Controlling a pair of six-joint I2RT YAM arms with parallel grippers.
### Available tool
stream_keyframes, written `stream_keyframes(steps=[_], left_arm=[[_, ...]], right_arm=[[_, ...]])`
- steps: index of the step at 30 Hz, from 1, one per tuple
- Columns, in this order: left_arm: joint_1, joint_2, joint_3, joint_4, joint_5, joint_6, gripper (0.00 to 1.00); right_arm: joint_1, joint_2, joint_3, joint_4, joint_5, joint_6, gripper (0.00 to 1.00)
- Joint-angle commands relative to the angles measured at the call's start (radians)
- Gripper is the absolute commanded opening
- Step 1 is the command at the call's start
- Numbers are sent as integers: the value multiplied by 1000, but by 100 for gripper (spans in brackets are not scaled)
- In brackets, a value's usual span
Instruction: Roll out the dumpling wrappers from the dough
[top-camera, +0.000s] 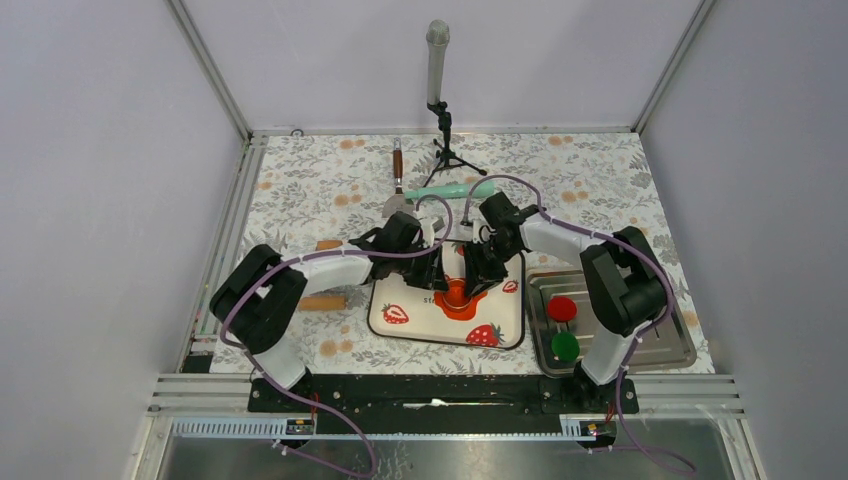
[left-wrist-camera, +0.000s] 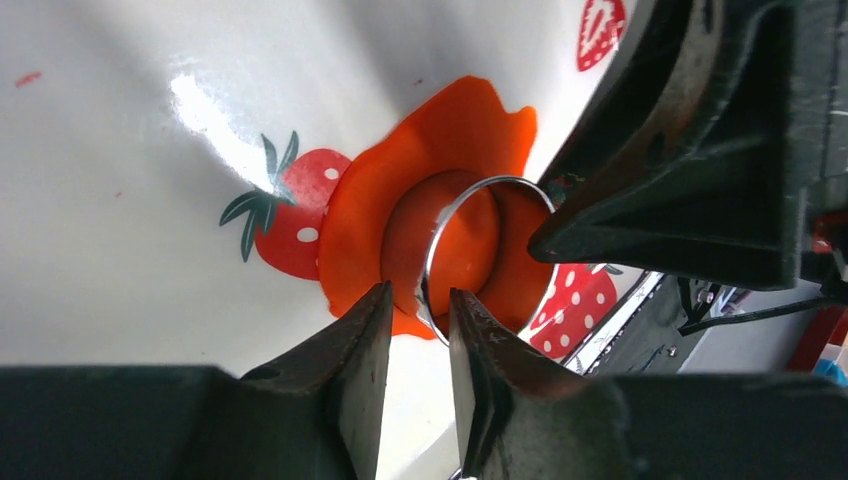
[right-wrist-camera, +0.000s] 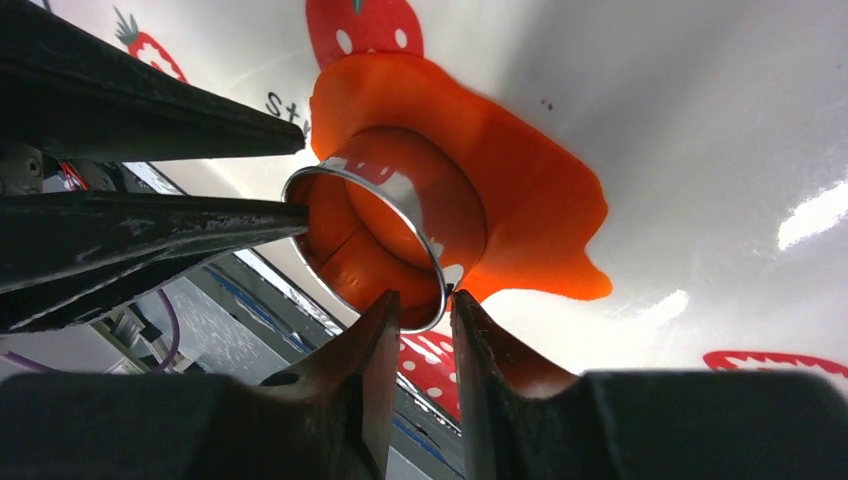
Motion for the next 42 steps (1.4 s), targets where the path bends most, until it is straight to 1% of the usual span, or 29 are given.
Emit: stream_keyframes(steps=[1, 2, 4, 5, 6, 16, 25, 31, 35, 37, 42], left_arm=[[2, 44, 10, 25, 10, -1, 27], [2, 55, 8, 24, 9, 1, 21], [2, 69, 0, 23, 5, 6, 4], [2, 74, -8, 27, 1, 3, 0], [2, 81, -19, 33, -3, 1, 0], [2, 140, -76, 82, -60, -10, 0], [3, 139, -82, 64, -77, 19, 0], [4, 128, -115, 73, -99, 40, 0], [2, 91, -85, 64, -78, 79, 0], [5, 75, -54, 63, -31, 101, 0], [5, 63, 51, -44, 54, 135, 0]], right_arm=[[1, 33, 3, 12, -14, 8, 29], [1, 41, 0, 13, -15, 5, 22], [1, 58, -5, 18, -16, 5, 9], [0, 65, -10, 23, -15, 4, 2], [0, 70, -17, 32, -14, 6, 0], [-11, 118, -104, 91, 28, 31, 0], [-42, 230, -82, 84, 51, 23, 0], [-42, 213, -103, 94, 69, 5, 0], [-42, 159, -77, 81, 58, 0, 0], [-42, 144, -52, 61, 30, -8, 0], [-42, 102, 6, 5, -32, -28, 0]])
